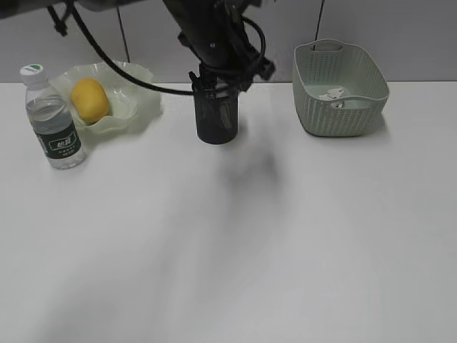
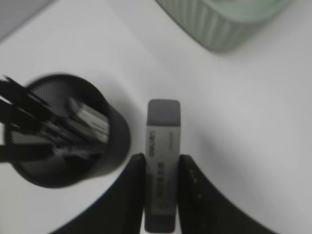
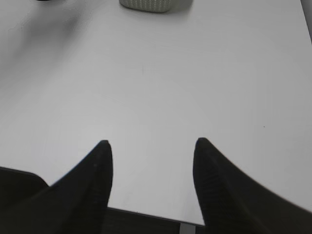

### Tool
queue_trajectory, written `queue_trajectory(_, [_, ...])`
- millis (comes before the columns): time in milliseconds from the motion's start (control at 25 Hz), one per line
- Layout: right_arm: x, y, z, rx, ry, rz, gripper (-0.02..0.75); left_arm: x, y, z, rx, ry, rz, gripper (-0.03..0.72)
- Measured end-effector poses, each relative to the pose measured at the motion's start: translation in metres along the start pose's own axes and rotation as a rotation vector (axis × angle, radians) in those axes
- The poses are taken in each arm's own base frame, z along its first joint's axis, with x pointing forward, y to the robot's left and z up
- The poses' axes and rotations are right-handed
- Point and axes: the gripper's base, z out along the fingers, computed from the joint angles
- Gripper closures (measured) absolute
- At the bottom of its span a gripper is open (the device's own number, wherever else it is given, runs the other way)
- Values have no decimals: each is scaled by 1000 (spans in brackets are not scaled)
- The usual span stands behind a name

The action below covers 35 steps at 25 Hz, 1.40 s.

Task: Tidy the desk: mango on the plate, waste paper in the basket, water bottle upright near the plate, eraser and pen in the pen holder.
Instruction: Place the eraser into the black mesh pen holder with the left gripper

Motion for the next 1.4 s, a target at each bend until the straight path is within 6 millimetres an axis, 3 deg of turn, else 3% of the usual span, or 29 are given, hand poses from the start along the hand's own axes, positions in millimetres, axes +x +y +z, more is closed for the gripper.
queue_trajectory(240, [0, 0, 0, 1, -2, 0, 309, -10, 43, -5, -52, -132, -119, 531])
queue_trajectory(360, [0, 0, 0, 1, -2, 0, 321, -12, 53, -5, -66, -167, -137, 531])
queue_trajectory(520, [0, 0, 0, 1, -2, 0, 330, -13, 55, 0, -68, -196, -142, 531])
queue_trajectory(840, [0, 0, 0, 0, -3, 0, 332, 0, 55, 36, -65, -146, -144, 531])
queue_trajectory(1000, [0, 0, 0, 0, -3, 0, 332, 2, 55, 41, -65, -135, -144, 526])
queue_trajectory(1240, [0, 0, 0, 0, -3, 0, 333, 3, 55, 41, -64, -121, -145, 393])
queue_trajectory(1400, [0, 0, 0, 0, -3, 0, 333, 4, 55, 42, -66, -112, -144, 366])
